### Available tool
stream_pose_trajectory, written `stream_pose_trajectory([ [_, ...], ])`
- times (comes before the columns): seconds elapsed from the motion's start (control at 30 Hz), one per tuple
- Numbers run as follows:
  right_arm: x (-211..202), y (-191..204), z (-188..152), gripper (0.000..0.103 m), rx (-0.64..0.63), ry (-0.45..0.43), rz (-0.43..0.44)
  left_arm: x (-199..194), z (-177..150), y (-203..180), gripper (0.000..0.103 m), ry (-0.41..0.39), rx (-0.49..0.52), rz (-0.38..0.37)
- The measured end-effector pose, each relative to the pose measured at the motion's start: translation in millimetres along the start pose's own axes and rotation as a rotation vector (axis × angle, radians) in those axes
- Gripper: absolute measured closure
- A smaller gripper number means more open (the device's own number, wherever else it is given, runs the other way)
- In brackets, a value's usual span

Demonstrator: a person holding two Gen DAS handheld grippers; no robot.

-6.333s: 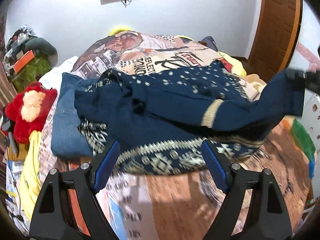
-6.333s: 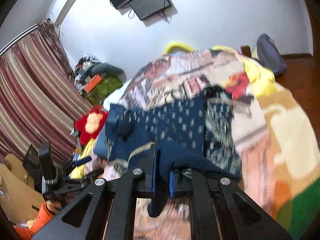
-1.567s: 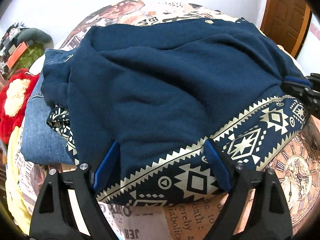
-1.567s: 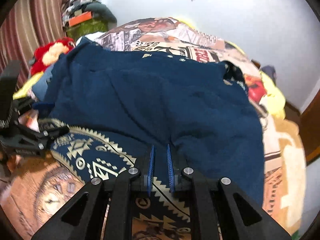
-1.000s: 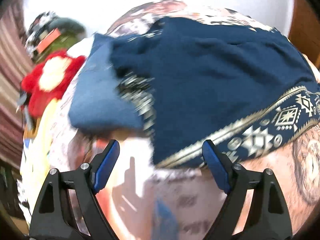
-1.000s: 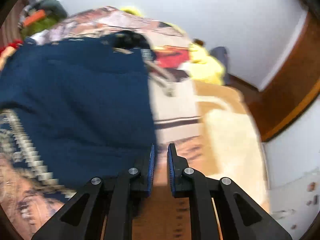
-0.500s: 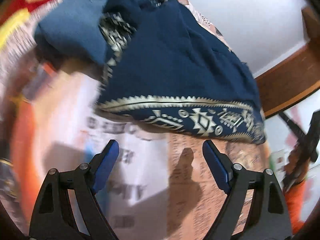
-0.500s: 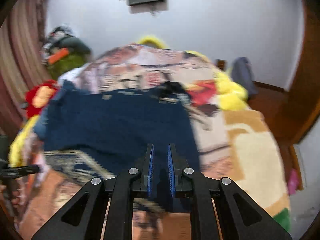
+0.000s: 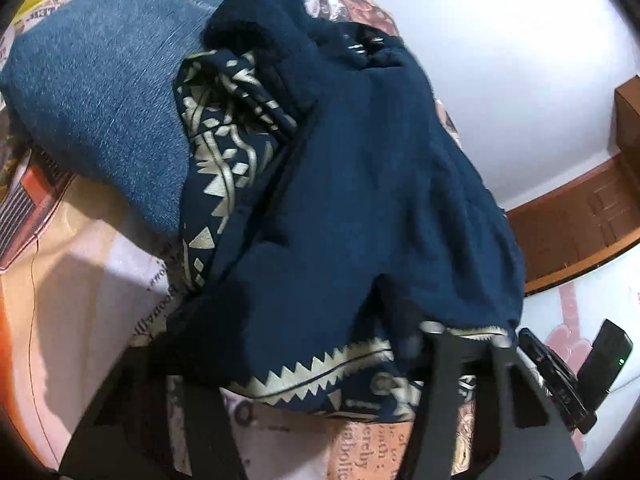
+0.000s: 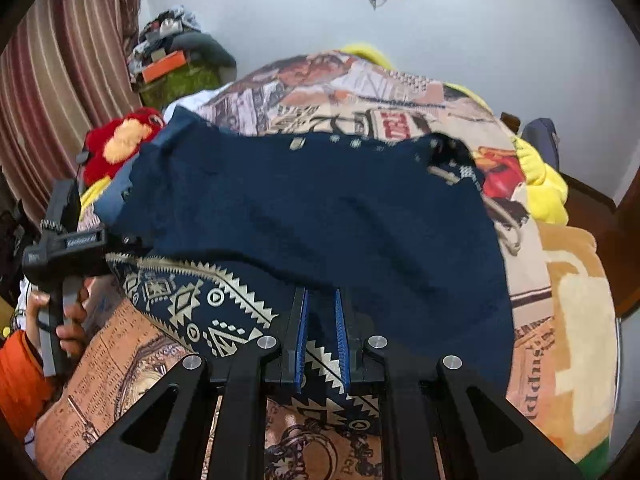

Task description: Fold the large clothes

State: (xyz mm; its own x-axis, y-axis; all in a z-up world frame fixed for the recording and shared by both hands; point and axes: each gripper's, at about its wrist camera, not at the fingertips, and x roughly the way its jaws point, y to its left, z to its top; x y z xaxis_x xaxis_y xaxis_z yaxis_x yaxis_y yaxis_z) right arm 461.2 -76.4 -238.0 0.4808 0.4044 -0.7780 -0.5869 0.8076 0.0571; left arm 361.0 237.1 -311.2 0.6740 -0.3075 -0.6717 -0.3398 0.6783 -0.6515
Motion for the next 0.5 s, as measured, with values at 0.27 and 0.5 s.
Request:
stream_pose_trajectory([
  [0.27, 3.9, -2.2, -0.1, 0.095, 0.019, 0.013, 0.019, -42.2, 5.2, -53.1, 0.083, -0.104, 0.125, -0.030],
  [0.5, 8.9, -3.6, -1.2, 0.095, 0.055, 0.027, 0.047, -1.4, 29.8, -40.8, 0.056, -0.086, 0.087, 0.104],
])
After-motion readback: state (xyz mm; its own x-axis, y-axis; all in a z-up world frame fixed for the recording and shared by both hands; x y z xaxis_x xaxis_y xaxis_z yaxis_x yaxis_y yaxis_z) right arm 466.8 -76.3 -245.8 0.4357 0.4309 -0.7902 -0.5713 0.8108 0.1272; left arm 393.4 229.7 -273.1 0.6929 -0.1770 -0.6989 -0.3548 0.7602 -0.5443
